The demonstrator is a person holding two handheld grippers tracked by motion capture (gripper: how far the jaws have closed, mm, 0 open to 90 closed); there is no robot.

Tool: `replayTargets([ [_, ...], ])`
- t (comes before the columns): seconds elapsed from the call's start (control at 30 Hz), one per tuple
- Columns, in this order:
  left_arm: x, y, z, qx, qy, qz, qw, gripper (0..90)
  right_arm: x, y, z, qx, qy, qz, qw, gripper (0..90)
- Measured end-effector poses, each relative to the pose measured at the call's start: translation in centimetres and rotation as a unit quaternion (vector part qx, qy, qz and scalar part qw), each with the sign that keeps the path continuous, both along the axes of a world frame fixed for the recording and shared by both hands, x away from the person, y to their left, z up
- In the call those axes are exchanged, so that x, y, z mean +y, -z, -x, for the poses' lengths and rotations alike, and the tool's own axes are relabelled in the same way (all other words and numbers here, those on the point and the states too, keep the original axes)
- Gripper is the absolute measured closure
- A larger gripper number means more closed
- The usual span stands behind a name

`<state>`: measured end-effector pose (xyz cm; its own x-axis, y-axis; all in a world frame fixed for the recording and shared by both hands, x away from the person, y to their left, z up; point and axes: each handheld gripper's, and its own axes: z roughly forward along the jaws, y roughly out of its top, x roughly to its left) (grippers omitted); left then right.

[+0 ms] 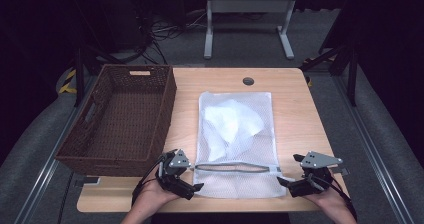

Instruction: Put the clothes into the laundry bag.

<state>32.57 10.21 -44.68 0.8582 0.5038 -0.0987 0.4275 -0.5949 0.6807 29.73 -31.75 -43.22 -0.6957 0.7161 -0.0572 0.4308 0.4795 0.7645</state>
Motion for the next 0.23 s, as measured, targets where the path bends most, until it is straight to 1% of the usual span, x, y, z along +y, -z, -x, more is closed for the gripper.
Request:
replayTargets([
  [0.23, 0.01, -0.02, -0.03, 0.0, 0.0, 0.0, 1.0, 2.9, -0.09, -0.17, 0.04, -0.005, 0.0, -0.004, 1.0, 4.8],
])
